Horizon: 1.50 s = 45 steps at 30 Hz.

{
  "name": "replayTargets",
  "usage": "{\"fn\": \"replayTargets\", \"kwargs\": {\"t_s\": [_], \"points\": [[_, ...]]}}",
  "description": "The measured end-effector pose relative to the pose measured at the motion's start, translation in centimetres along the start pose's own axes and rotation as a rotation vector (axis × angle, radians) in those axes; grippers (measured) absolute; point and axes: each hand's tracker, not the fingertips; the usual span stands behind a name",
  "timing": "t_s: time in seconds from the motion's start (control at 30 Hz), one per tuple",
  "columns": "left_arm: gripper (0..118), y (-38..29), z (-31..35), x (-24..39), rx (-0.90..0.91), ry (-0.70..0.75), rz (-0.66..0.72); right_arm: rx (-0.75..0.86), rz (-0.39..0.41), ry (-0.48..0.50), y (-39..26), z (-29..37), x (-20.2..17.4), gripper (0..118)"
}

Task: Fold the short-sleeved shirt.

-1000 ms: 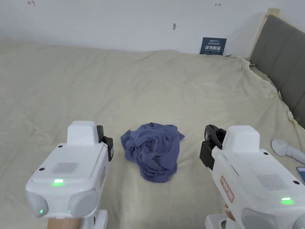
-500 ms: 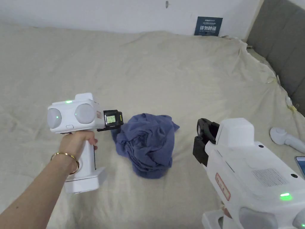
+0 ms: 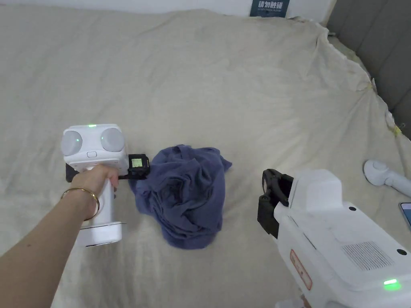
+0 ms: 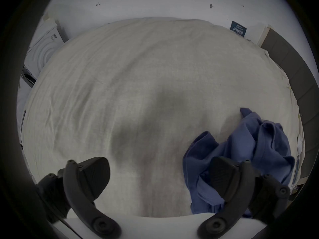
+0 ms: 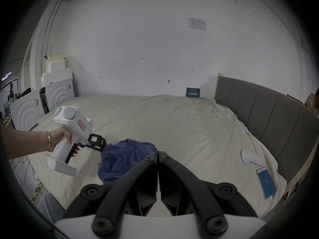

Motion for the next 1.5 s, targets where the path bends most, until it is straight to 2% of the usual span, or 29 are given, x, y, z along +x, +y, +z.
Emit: {"fn": "replayTargets", "kwargs": {"t_s": [0.03,0.07,0.13,0.17,0.23,0.27,0.3,0.37,0.5,0.67,0.73,0.8,0.9,0.93,0.97,1.03,1.07,1.17,1.23,1.3,1.37,1.43,1.5], "points": [[87,-0.1,-0.2,0.4,-0.007,0.005,-0.016,-0.005,-0.002,-0.001,0.0,-0.1,0.1,0],[69,-0.3,-0.3,0.8,-0.007,0.019,-0.027,-0.006,-0.003,-0.003,-0.1,-0.1,0.2,0],[42,-0.8,-0.3,1.4,-0.002,-0.044,-0.008,-0.009,-0.003,-0.002,-0.2,-0.1,0.3,0],[32,-1.0,-0.1,2.0,0.018,-0.034,0.019,-0.01,-0.003,0.0,-0.3,0.0,0.4,0],[5,-1.3,0.1,3.2,0.023,-0.024,-0.034,-0.015,-0.009,-0.003,-0.5,0.1,0.7,0],[0,-1.4,0.0,3.4,0.025,-0.035,-0.073,-0.016,-0.013,-0.005,-0.6,0.2,0.8,0],[0,-1.5,0.1,3.9,0.028,0.02,-0.11,-0.018,-0.017,-0.007,-0.6,0.3,0.9,0],[0,-1.7,0.6,4.0,0.04,0.022,-0.123,-0.019,-0.019,-0.012,-0.5,0.7,1.1,0],[0,-1.9,2.8,1.1,0.127,-0.117,0.098,-0.017,-0.005,-0.009,0.3,0.5,1.8,0],[0,-2.5,6.2,-1.6,0.255,-0.191,0.139,-0.041,-0.02,0.025,2.8,-2.0,2.7,0],[0,-2.8,7.6,-2.8,0.283,-0.237,0.162,-0.061,0.006,0.026,4.0,-4.0,2.8,0],[0,-3.1,8.5,-3.5,0.298,-0.238,0.162,-0.126,0.039,0.023,5.2,-6.5,2.7,0],[0,-3.8,9.3,-4.7,0.309,-0.24,0.164,-0.254,0.024,0.045,6.5,-11.2,2.9,1],[0,-3.9,9.2,-4.9,0.309,-0.241,0.164,-0.31,0.006,0.037,6.8,-12.8,3.0,15],[0,-4.1,9.2,-5.2,0.307,-0.244,0.165,-0.367,-0.011,0.039,7.0,-14.4,3.0,38],[0,-4.5,9.1,-5.6,0.302,-0.238,0.16,-0.462,-0.089,0.037,6.8,-17.4,3.3,95],[0,-4.6,8.9,-5.8,0.302,-0.229,0.152,-0.509,-0.108,0.019,6.6,-18.7,3.4,102],[0,-5.2,8.4,-6.4,0.297,-0.205,0.135,-0.632,-0.163,-0.01,5.7,-22.3,3.9,101],[0,-5.5,8.0,-6.7,0.293,-0.202,0.136,-0.649,-0.167,-0.068,5.1,-24.0,4.1,101],[0,-5.8,7.6,-7.1,0.291,-0.202,0.139,-0.668,-0.172,-0.117,4.4,-25.3,4.4,96],[0,-5.9,7.1,-7.4,0.282,-0.205,0.146,-0.691,-0.191,-0.098,3.8,-26.5,4.6,86],[0,-6.0,6.6,-7.6,0.276,-0.21,0.154,-0.72,-0.221,-0.093,3.1,-27.3,4.5,85],[0,-5.9,6.1,-7.6,0.272,-0.207,0.154,-0.736,-0.225,-0.076,2.4,-28.2,4.2,76]]}}
